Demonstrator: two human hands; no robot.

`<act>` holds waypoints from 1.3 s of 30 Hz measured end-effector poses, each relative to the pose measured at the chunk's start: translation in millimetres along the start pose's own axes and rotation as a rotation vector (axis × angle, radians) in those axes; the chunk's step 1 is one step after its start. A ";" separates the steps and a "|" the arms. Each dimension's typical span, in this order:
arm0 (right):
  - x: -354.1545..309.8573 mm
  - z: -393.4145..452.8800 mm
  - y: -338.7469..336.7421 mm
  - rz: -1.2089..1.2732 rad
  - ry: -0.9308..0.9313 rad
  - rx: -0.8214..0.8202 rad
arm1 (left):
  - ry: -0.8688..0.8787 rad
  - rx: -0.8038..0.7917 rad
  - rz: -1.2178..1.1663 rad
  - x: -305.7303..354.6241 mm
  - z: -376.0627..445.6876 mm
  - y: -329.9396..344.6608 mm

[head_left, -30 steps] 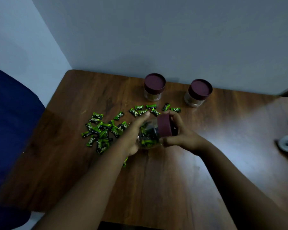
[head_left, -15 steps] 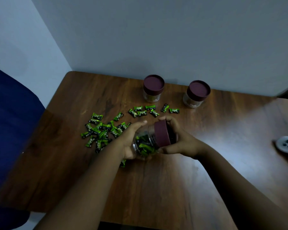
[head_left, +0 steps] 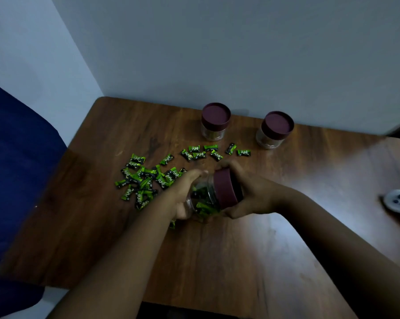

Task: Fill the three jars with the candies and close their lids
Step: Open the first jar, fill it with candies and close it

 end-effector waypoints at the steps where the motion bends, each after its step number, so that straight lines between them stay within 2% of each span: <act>1: -6.8 -0.9 -0.6 -0.086 -0.033 -0.001 | -0.043 -0.012 0.025 -1.5 0.5 -2.8; 3: -21.9 -2.6 0.4 -0.289 -0.147 -0.002 | -0.085 -0.046 0.076 -1.7 0.9 -6.6; 6: -36.5 -3.7 17.0 -0.720 -0.367 -0.037 | -0.118 -0.084 0.162 -4.1 -1.0 -10.8; 7: -34.1 -2.9 19.7 -0.750 -0.371 -0.037 | -0.118 -0.074 0.160 -4.9 -1.5 -12.0; 9: -20.0 1.7 13.7 -0.552 -0.240 0.004 | -0.061 -0.025 0.079 -3.9 0.4 -11.2; 13: 31.0 2.5 10.6 0.172 0.200 0.030 | 0.233 0.178 -0.058 8.2 6.0 -10.3; 15: 38.8 1.3 19.4 0.297 0.279 0.014 | 0.353 0.253 -0.038 13.4 2.6 -12.9; 16: 36.9 1.3 20.1 0.267 0.242 0.031 | 0.374 0.267 -0.026 14.5 1.3 -15.8; 17: 31.4 1.1 17.7 0.177 0.167 0.059 | 0.347 0.267 -0.017 14.4 0.2 -19.4; 20: 7.7 -1.3 15.3 -0.333 -0.121 0.089 | 0.032 0.134 0.048 4.8 -4.4 -19.0; 22: -3.9 -1.7 20.0 -0.614 -0.233 0.080 | -0.077 0.086 0.073 2.0 -5.5 -19.4; 25: -13.8 -4.7 18.5 -0.752 -0.296 0.104 | -0.123 0.095 0.041 0.9 -3.8 -16.5; 26: -17.6 -7.5 19.0 -0.829 -0.355 0.131 | -0.141 0.088 0.051 -0.7 -3.4 -14.7; 29: -32.7 -20.1 37.0 -1.088 -0.689 0.218 | -0.230 0.050 0.149 -9.0 -6.0 -14.3; 31: -30.0 -20.6 40.1 -1.089 -0.706 0.207 | -0.244 0.042 0.164 -13.3 -7.4 -14.5; 32: -23.4 -15.8 35.4 -1.027 -0.603 0.183 | -0.212 0.045 0.143 -12.8 -6.5 -13.0; 34: 0.5 -4.3 18.6 -0.667 -0.237 0.133 | -0.043 0.127 0.032 -6.4 -0.6 -12.3; 37: 44.5 -5.6 22.5 0.213 0.319 0.068 | 0.444 0.334 0.039 21.3 -2.3 -10.4; 38: 54.3 -7.9 29.4 0.412 0.417 0.063 | 0.590 0.363 0.107 30.1 -7.6 -5.0; 39: 60.3 -9.2 33.1 0.494 0.456 0.071 | 0.671 0.371 0.167 35.5 -10.7 -0.5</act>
Point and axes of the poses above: each hand's wrist, its own z-axis towards the middle knuckle, its own y-axis out of the palm, x = y × z, the point moved 7 cm from there along z, towards the middle knuckle, and after that the axes turned 4 degrees about -y, right-handed, at the moved point
